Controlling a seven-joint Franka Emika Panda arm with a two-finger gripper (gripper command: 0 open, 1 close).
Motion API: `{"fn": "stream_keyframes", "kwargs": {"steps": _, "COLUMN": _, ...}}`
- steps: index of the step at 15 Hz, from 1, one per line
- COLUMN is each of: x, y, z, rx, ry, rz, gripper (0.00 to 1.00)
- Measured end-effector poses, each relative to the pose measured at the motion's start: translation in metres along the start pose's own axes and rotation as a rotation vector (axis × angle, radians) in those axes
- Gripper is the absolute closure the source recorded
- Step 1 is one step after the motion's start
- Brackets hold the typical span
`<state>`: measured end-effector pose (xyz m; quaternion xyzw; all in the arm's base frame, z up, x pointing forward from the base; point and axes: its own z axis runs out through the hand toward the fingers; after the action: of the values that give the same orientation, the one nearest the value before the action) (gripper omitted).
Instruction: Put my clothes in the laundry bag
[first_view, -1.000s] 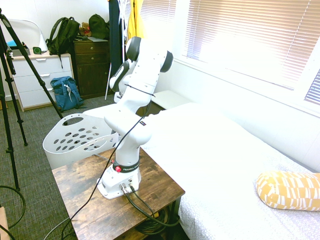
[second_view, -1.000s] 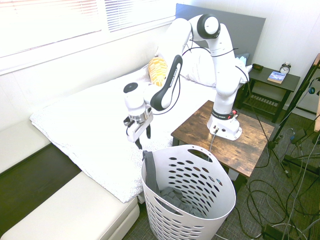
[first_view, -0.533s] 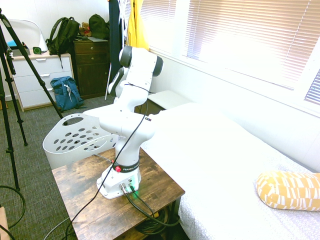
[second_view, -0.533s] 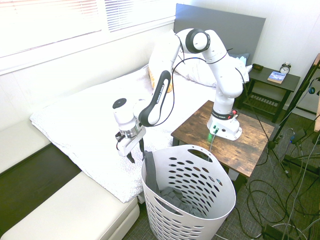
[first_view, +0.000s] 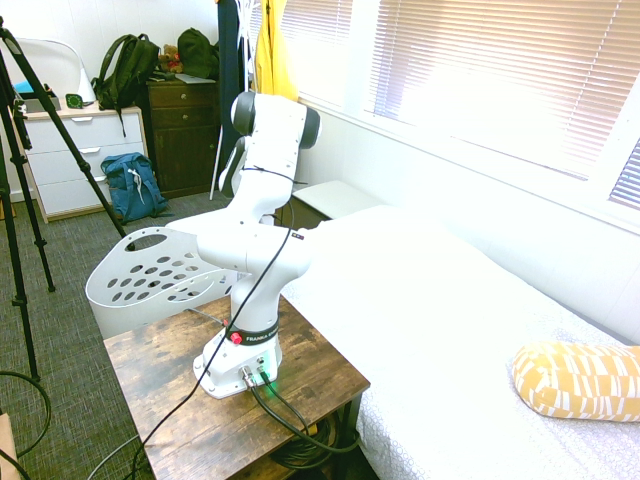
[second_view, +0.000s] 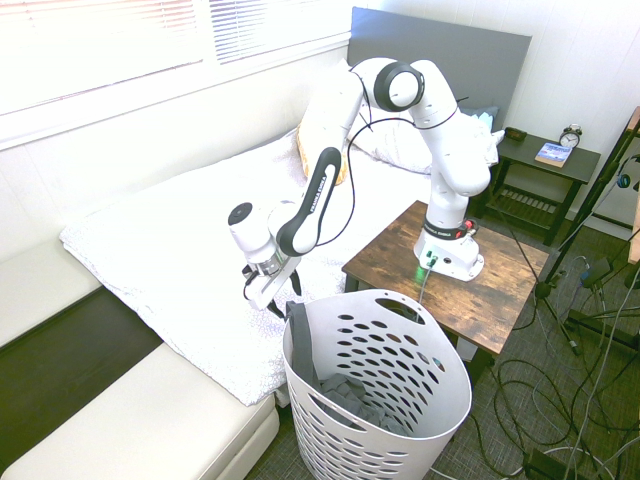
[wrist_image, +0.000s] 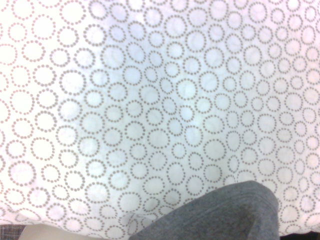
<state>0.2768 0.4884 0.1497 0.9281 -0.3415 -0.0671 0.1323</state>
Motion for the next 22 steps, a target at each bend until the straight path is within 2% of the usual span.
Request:
{"fn": "stream_keyframes", "kwargs": {"steps": 7, "x": -0.006, "y": 0.008, "z": 0.006, "rx": -0.047, "ry": -0.081, "rz": 0.001, "gripper": 1.0}}
{"fn": "stream_keyframes", "kwargs": {"steps": 18, "x": -0.009, "y": 0.013, "z": 0.001, "rx": -0.024, "ry": -0.123, "rz": -0.001, "gripper": 1.0}}
{"fn": "stream_keyframes", "kwargs": {"steps": 22, "x": -0.001, "y": 0.026, "z": -0.041, "rx": 0.042, "ry": -0.099, "rz": 0.007, "gripper": 1.0}}
